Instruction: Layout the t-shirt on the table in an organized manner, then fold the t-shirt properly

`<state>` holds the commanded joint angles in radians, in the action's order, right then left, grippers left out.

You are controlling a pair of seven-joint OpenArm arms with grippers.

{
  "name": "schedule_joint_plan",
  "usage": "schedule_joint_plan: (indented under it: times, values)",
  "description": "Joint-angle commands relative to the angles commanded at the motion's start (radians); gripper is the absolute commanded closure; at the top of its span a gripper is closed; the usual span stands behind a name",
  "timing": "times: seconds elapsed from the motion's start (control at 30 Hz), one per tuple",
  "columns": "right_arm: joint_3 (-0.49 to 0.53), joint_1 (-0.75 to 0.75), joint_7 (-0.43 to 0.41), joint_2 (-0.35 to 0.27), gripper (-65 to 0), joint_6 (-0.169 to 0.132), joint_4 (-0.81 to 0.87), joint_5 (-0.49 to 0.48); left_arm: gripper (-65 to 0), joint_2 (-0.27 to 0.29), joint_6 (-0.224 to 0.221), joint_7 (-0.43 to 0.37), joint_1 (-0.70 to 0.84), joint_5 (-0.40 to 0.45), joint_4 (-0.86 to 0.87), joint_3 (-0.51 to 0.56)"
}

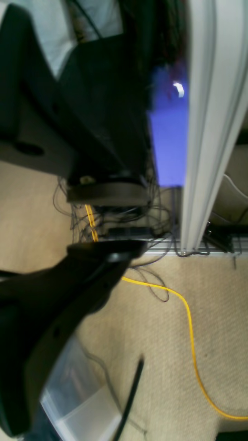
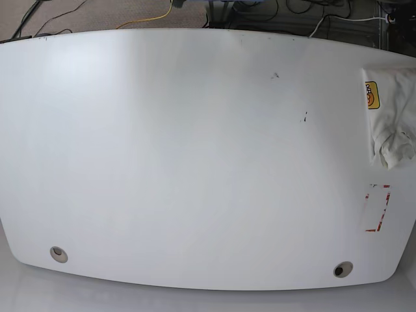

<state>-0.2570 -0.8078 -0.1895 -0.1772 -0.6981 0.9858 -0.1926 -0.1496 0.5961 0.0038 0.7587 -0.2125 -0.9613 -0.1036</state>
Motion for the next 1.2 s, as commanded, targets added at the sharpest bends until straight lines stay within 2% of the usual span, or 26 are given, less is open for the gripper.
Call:
schedule_joint_plan:
  times: [0.13, 0.2, 0.23, 0.27, 0.6, 0.73, 0.87, 1.0, 1.2]
  values:
    - [0.0, 0.078, -0.051, 0.0, -15.9, 0.0, -0.123, 0.052, -6.7, 0.002, -0.046, -0.002, -0.121, 0.038, 0.158, 0.028]
    - [0.0, 0.127, -0.064, 0.003, -15.9, 0.0, -0.192, 0.084, -6.7, 0.002, -0.115, -0.005, -0.206, 0.058, 0.265, 0.052]
    - [0.0, 0.138, -0.064, 0.003, -15.9, 0.0, -0.203, 0.091, -6.7, 0.002, -0.127, -0.005, -0.219, 0.061, 0.285, 0.057]
    - [0.0, 0.167, -0.064, 0.003, -15.9, 0.0, -0.235, 0.104, -6.7, 0.002, -0.158, -0.005, -0.265, 0.066, 0.336, 0.071]
    - [0.0, 0.344, -0.061, 0.005, -15.9, 0.002, -0.445, 0.161, -6.8, 0.002, -0.287, -0.005, -0.463, 0.069, 0.526, 0.133]
    - [0.0, 0.411, -0.061, 0.003, -15.9, 0.047, -0.54, 0.195, -6.8, 0.002, -0.336, -0.005, -0.528, 0.068, 0.629, 0.183]
    - [0.0, 0.44, -0.061, 0.006, -16.2, 0.074, -0.582, 0.219, -6.8, 0.002, -0.373, -0.005, -0.572, 0.068, 0.672, 0.203]
    - [0.0, 0.466, -0.061, 0.02, -16.5, 0.116, -0.623, 0.255, -6.9, 0.002, -0.43, -0.005, -0.592, 0.068, 0.71, 0.247]
    - [0.0, 0.476, -0.06, 0.041, -16.5, 0.157, -0.626, 0.315, -6.9, 0.011, -0.443, -0.003, -0.597, 0.068, 0.713, 0.253]
